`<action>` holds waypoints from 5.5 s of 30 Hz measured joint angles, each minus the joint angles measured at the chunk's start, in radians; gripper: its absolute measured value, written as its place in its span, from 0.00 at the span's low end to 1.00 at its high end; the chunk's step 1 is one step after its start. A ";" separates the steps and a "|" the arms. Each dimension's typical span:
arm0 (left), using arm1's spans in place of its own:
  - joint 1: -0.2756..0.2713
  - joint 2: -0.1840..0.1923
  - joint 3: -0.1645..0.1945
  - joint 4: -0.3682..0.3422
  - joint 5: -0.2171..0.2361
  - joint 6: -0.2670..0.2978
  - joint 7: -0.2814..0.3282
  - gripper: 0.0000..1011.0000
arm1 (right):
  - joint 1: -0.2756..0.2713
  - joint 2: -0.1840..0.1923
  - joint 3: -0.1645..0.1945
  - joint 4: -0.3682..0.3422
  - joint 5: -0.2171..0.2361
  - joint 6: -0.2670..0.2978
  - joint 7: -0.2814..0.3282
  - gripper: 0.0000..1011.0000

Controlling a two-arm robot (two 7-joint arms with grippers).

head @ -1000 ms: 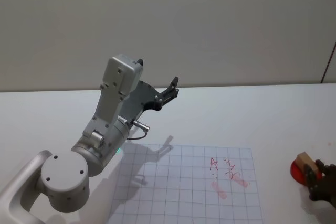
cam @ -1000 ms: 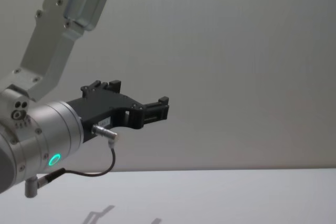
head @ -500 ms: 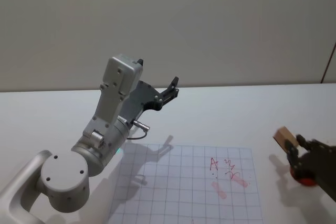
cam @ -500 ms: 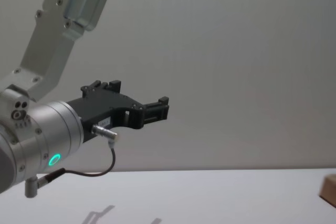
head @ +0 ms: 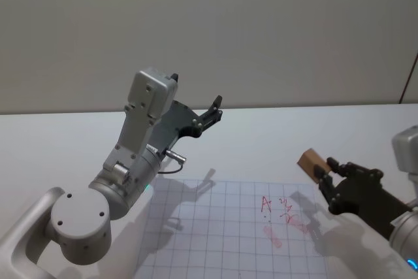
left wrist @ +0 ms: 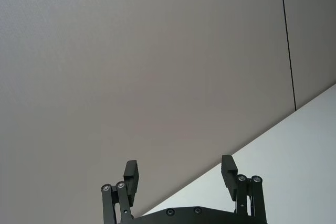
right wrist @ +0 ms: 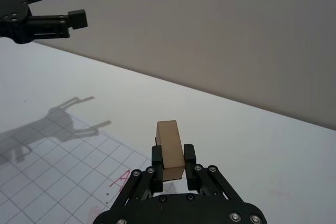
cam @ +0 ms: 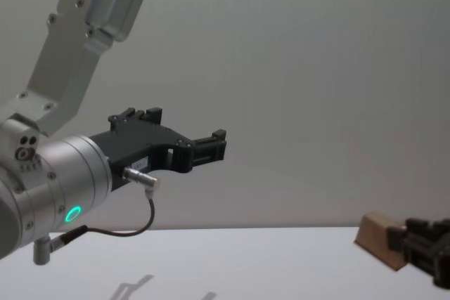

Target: Use the one hand to pick up the stamp and affix it onto the A4 paper.

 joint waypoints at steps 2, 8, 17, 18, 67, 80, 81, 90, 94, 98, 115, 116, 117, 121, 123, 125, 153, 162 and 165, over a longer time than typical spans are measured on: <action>0.000 0.000 0.000 0.000 0.000 0.000 0.000 0.99 | 0.010 -0.005 -0.006 0.009 -0.005 0.016 0.020 0.22; 0.000 0.000 0.000 0.000 0.000 0.000 0.000 0.99 | 0.035 -0.019 -0.024 0.038 -0.039 0.068 0.067 0.22; 0.000 0.000 0.000 0.000 0.000 0.000 0.000 0.99 | 0.073 -0.038 -0.054 0.097 -0.121 0.155 0.119 0.22; 0.000 0.000 0.000 0.000 0.000 0.000 0.000 0.99 | 0.079 -0.041 -0.059 0.109 -0.133 0.166 0.126 0.22; 0.000 0.000 0.000 0.000 0.000 0.000 0.000 0.99 | 0.045 0.021 0.039 -0.028 -0.029 0.183 -0.048 0.22; 0.000 0.000 0.000 0.000 0.000 0.000 0.000 0.99 | -0.087 0.116 0.101 -0.050 -0.008 0.201 -0.110 0.22; 0.000 0.000 0.000 0.000 0.000 0.000 0.000 0.99 | -0.097 0.122 0.106 -0.051 -0.007 0.203 -0.113 0.22; 0.000 0.000 0.000 0.000 0.000 0.000 0.000 0.99 | -0.131 0.142 0.119 -0.050 -0.007 0.210 -0.117 0.22; 0.000 0.000 0.000 0.000 0.000 0.000 0.000 0.99 | -0.132 0.143 0.119 -0.046 -0.011 0.212 -0.112 0.22; 0.000 0.000 0.000 0.000 0.000 0.000 0.000 0.99 | -0.132 0.142 0.119 -0.042 -0.015 0.215 -0.107 0.22; 0.000 0.000 0.000 0.000 0.000 0.000 0.000 0.99 | -0.130 0.141 0.119 -0.034 -0.024 0.221 -0.096 0.30; 0.000 0.000 0.000 0.000 0.000 0.000 0.000 0.99 | -0.130 0.140 0.118 -0.034 -0.025 0.221 -0.096 0.32; 0.000 0.000 0.000 0.000 0.000 0.000 0.000 0.99 | -0.130 0.140 0.118 -0.034 -0.025 0.221 -0.095 0.36; 0.000 0.000 0.000 0.000 0.000 0.000 0.000 0.99 | -0.130 0.140 0.118 -0.033 -0.025 0.221 -0.095 0.45; 0.000 0.000 0.000 0.000 0.000 0.000 0.000 0.99 | -0.130 0.140 0.118 -0.033 -0.026 0.222 -0.094 0.54; 0.000 0.000 0.000 0.000 0.000 0.000 0.000 0.99 | -0.130 0.140 0.118 -0.033 -0.026 0.222 -0.094 0.62; 0.000 0.000 0.000 0.000 0.000 0.000 0.000 0.99 | -0.130 0.140 0.118 -0.032 -0.027 0.222 -0.093 0.99; 0.000 0.000 0.000 0.000 0.000 0.000 0.000 0.99 | -0.130 0.140 0.118 -0.032 -0.027 0.222 -0.093 0.99; 0.000 0.000 0.000 0.000 0.000 0.000 0.000 0.99 | -0.130 0.140 0.118 -0.032 -0.027 0.222 -0.093 0.99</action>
